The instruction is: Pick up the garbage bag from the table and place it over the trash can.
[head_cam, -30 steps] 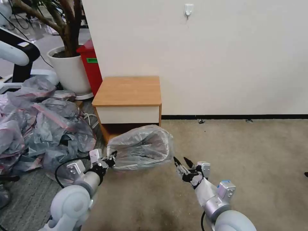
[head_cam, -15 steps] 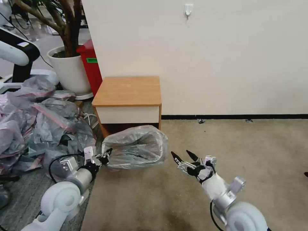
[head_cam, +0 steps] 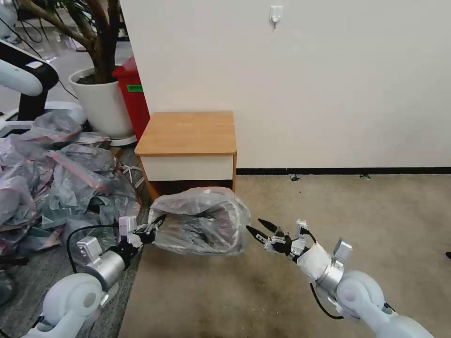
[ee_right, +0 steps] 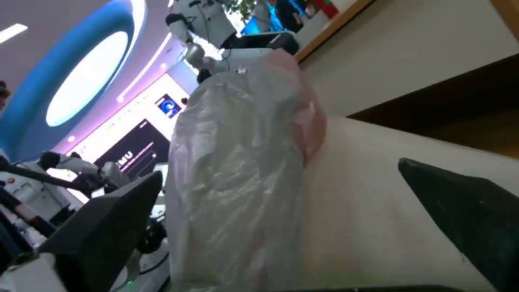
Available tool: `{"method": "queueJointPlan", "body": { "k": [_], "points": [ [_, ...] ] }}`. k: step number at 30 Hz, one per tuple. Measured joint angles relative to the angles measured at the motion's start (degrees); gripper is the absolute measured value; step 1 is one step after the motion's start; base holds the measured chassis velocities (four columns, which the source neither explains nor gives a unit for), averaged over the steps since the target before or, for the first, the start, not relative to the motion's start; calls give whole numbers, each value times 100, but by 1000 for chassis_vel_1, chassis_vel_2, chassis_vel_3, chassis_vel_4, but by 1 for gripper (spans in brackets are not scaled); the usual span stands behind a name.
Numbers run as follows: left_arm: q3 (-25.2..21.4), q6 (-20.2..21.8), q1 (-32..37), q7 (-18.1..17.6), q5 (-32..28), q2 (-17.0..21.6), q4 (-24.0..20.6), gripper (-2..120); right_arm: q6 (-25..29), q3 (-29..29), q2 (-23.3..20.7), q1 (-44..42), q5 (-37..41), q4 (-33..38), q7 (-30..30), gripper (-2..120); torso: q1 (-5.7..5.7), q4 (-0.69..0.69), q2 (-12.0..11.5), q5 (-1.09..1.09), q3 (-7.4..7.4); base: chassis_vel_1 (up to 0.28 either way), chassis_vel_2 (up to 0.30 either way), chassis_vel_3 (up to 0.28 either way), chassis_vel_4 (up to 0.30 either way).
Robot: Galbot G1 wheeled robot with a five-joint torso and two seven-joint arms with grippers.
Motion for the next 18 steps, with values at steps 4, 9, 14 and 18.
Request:
{"method": "queueJointPlan", "body": {
  "k": [4,9,14,18],
  "points": [
    [32,-20,-12,1,28,20,-5,3,-33,-63,11,35,-109,-18,-137,96,0,0,0,0,0,0,0,0,0],
    [56,-27,-3,1,59,39,-56,3,-30,-105,16,79,-139,-29,-203,78,0,-1,0,0,0,0,0,0,0],
    [62,-43,52,-1,105,32,-87,3,15,-128,28,100,-142,-44,-205,61,0,0,0,0,0,0,0,0,0],
    [72,-58,68,-6,130,28,-87,3,95,-131,38,49,-146,-44,-205,45,0,0,0,0,0,0,0,0,0]
  ]
}}
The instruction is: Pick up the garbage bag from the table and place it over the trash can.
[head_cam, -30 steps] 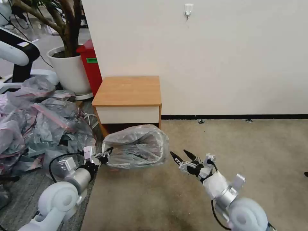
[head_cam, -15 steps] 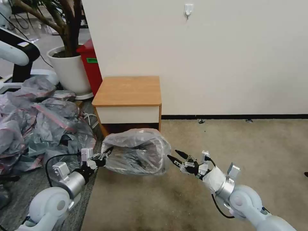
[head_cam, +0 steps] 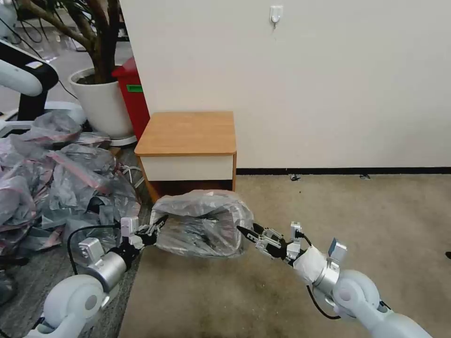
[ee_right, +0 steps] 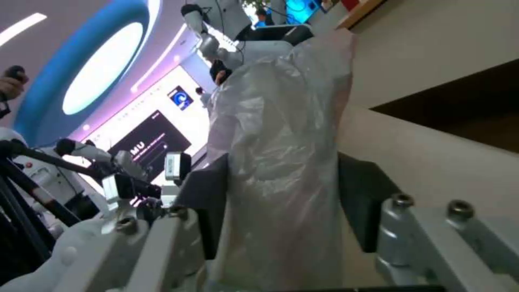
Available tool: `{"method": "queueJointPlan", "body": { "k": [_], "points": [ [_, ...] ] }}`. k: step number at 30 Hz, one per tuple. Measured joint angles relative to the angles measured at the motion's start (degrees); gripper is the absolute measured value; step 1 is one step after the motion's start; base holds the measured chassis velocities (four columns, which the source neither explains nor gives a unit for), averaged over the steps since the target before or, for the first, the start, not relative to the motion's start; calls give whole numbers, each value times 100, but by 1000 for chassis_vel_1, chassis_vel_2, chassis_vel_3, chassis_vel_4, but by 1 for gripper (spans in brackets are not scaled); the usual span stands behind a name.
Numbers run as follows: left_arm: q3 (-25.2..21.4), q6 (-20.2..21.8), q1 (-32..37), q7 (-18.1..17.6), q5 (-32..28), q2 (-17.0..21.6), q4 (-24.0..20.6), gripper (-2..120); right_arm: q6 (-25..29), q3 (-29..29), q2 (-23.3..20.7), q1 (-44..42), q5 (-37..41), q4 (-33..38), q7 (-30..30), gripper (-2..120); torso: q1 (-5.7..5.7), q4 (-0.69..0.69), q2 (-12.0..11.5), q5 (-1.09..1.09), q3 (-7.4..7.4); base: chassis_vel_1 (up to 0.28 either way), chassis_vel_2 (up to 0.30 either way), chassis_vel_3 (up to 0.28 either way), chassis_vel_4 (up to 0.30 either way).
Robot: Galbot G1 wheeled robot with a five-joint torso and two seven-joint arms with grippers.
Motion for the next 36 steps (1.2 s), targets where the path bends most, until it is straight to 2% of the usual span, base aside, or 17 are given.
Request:
{"method": "queueJointPlan", "body": {
  "k": [1,4,6,9,12,22,27,29,36],
  "points": [
    [0,0,0,0,0,0,0,3,0,0,0,0,0,0,0,45,0,0,0,0,0,0,0,0,0],
    [13,-9,-5,-4,8,11,18,3,42,48,-15,-62,1,3,-51,30,0,0,0,0,0,0,0,0,0],
    [20,-13,-9,-6,11,16,31,3,51,64,-21,-75,1,4,-77,28,0,0,0,0,0,0,0,0,0],
    [60,-21,-41,-8,13,35,70,3,72,121,-39,-118,2,7,-200,12,0,0,0,0,0,0,0,0,0],
    [77,-23,-67,-13,16,45,100,3,78,158,-50,-164,-1,7,-275,8,0,-1,0,0,0,0,0,0,0],
    [92,-27,-32,-13,17,40,80,3,123,153,-22,-186,-129,-7,-192,6,0,0,0,0,0,0,0,0,0],
    [60,-53,19,2,18,40,61,3,158,136,-15,-157,-292,-41,117,6,0,0,0,0,0,0,0,0,0],
    [53,-61,48,24,28,15,55,3,197,108,1,-143,-469,-63,446,6,0,0,0,0,0,0,0,0,0],
    [69,-66,59,39,34,-46,37,3,293,63,81,-151,-960,-163,716,6,0,0,0,0,0,0,0,0,0]
  ]
}}
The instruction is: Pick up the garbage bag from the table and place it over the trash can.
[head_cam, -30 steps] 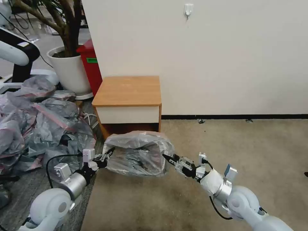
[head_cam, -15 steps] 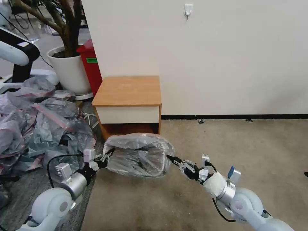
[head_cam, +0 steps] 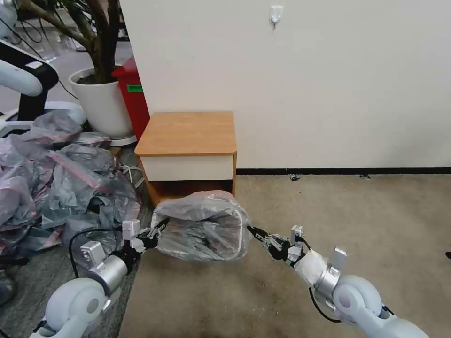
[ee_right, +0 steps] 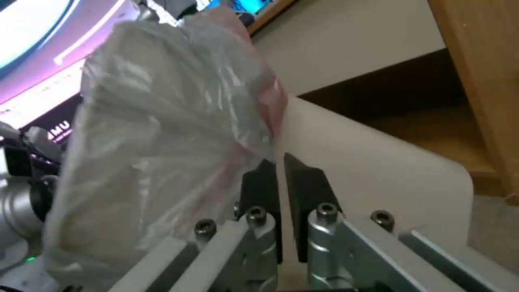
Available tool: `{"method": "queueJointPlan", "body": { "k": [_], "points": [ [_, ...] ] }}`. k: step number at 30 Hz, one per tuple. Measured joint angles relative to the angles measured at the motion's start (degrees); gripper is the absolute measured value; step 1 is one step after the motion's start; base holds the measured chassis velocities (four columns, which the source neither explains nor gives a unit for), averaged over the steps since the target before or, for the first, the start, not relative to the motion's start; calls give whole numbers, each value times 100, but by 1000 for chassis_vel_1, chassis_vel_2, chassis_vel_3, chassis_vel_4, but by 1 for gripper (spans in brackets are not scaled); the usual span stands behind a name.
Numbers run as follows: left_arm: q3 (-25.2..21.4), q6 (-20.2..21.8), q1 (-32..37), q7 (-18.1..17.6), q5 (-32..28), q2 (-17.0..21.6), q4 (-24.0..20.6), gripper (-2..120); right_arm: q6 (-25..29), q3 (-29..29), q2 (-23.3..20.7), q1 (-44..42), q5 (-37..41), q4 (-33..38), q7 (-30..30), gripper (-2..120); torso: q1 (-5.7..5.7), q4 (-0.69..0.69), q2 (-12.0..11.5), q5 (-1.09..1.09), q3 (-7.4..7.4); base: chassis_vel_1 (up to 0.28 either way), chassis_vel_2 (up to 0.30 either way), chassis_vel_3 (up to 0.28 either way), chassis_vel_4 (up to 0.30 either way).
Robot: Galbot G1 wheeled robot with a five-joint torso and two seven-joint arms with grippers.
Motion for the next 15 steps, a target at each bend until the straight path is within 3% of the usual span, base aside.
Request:
{"method": "queueJointPlan", "body": {
  "k": [13,15],
  "points": [
    [-15,-11,-68,7,17,128,81,3,205,210,-102,-166,28,-107,-425,6,0,0,0,-1,0,0,0,0,0],
    [-39,-36,-124,17,-9,210,131,3,236,301,-143,-202,167,-214,-776,14,0,0,0,0,0,0,0,0,0]
  ]
}}
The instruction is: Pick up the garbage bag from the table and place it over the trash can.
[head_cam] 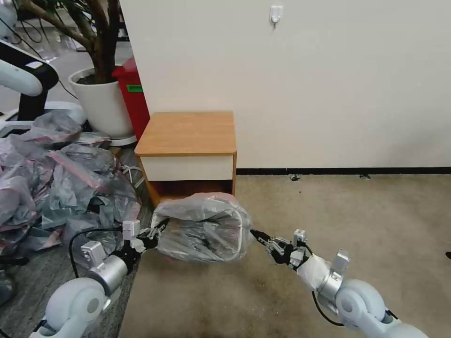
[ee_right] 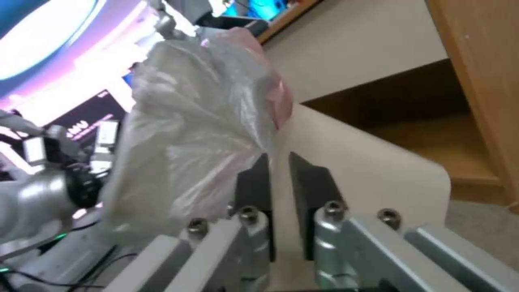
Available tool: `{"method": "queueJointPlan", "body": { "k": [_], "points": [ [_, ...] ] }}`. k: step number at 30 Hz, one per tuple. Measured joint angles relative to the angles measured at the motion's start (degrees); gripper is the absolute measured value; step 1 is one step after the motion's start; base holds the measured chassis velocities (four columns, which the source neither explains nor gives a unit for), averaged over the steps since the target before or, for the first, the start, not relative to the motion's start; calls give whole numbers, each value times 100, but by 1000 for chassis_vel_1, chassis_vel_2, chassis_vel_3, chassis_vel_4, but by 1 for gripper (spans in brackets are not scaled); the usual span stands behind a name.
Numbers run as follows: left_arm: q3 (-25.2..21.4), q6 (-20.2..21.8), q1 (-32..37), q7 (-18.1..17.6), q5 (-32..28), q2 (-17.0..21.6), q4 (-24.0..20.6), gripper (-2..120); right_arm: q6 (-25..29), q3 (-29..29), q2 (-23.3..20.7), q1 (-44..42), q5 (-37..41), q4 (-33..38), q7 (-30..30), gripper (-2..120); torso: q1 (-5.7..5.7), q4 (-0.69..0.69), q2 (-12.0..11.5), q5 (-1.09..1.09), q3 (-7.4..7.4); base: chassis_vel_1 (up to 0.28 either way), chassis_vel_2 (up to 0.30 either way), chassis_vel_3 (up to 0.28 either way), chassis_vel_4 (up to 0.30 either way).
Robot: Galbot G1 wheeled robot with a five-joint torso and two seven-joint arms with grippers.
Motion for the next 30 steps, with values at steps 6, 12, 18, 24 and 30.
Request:
{"method": "queueJointPlan", "body": {
  "k": [6,12,18,24,30],
  "points": [
    [-61,-148,-53,229,-22,148,117,3,18,127,-38,-15,366,-392,-1064,35,0,0,0,0,0,0,0,0,0],
    [-122,-287,-11,528,-23,208,158,3,9,43,-9,150,447,-561,-1487,52,0,0,0,0,0,0,0,0,0],
    [-237,-487,76,909,-23,291,184,3,-29,-118,0,419,526,-720,-1835,73,0,1,0,0,0,0,0,0,0],
    [-284,-603,147,1084,-23,334,161,3,-98,-296,7,639,510,-912,-2305,101,0,0,0,0,0,0,0,0,0],
    [-271,-612,198,1090,-8,342,105,3,-137,-490,8,836,500,-987,-2507,109,0,0,0,0,0,0,0,0,0]
  ]
}}
